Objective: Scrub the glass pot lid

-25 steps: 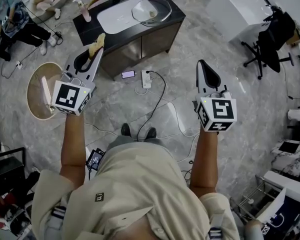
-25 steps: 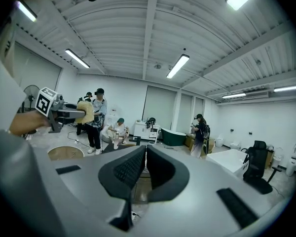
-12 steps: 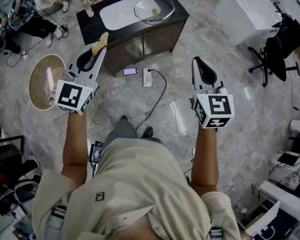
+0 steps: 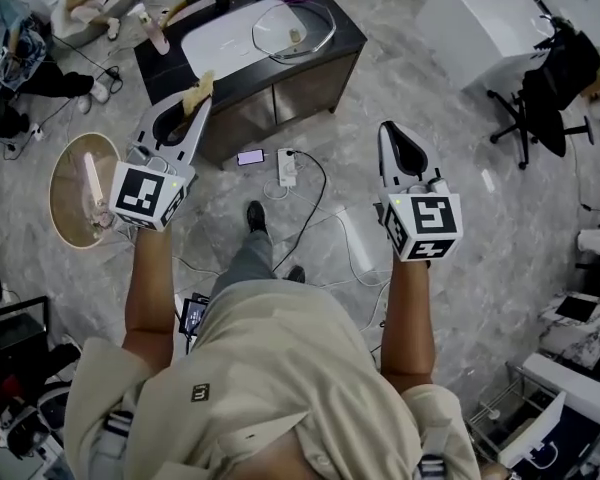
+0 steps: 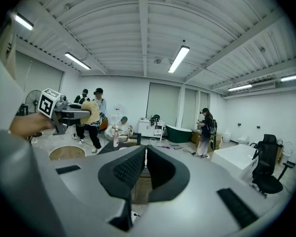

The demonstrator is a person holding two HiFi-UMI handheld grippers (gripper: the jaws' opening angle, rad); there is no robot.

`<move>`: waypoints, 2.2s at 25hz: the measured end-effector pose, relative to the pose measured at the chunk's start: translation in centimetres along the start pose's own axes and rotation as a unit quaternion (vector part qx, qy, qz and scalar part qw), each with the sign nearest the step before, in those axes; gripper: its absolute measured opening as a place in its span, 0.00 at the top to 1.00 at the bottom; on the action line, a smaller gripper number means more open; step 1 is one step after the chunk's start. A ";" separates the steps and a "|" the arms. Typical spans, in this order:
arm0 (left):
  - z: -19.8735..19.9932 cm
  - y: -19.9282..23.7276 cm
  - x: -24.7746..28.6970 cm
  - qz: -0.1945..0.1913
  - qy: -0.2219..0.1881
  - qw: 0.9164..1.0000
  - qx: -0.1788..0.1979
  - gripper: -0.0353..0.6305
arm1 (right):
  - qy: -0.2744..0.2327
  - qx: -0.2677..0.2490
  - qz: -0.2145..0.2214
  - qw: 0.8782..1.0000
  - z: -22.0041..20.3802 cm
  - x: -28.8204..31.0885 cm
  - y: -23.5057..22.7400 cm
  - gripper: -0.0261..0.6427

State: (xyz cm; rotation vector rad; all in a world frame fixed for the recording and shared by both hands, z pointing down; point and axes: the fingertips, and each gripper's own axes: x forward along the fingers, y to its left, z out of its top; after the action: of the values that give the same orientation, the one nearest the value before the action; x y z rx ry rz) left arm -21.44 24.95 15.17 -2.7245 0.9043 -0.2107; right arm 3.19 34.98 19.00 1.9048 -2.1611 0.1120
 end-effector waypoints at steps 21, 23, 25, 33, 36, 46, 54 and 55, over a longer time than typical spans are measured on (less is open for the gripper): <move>-6.0 15.1 15.8 -0.083 -0.025 0.996 -0.026 0.88 | 0.039 0.003 -0.064 0.997 3.5 18.5 -2.5 0.92; -6.5 15.7 16.2 -0.085 -0.023 0.996 -0.030 0.88 | 0.042 0.002 -0.065 0.997 3.7 19.3 -2.5 0.92; -7.0 16.1 16.5 -0.086 -0.021 0.995 -0.035 0.88 | 0.045 0.000 -0.066 0.997 3.9 19.9 -2.6 0.92; -7.6 17.7 18.1 -0.075 -0.019 0.996 -0.041 0.88 | 0.043 -0.005 -0.053 0.998 4.5 23.7 -4.6 0.92; -7.8 19.0 18.5 -0.057 -0.015 0.997 -0.039 0.88 | 0.037 -0.010 -0.033 0.999 5.0 26.6 -5.4 0.92; -9.8 21.0 25.0 0.013 0.020 0.998 -0.057 0.88 | 0.055 -0.024 0.046 0.997 3.9 37.2 -11.4 0.92; -12.1 19.5 30.6 0.056 0.070 0.993 -0.076 0.88 | 0.093 -0.014 0.088 0.992 -0.9 46.2 -17.6 0.92; -12.7 19.4 31.1 0.062 0.080 0.992 -0.081 0.88 | 0.100 -0.013 0.090 0.991 -2.0 47.6 -18.3 0.92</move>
State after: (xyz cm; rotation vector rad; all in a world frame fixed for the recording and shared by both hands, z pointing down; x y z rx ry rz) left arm -10.44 -11.37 23.36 -2.8178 1.1785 -0.3509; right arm 16.31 -12.98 30.44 1.6058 -2.1817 0.2932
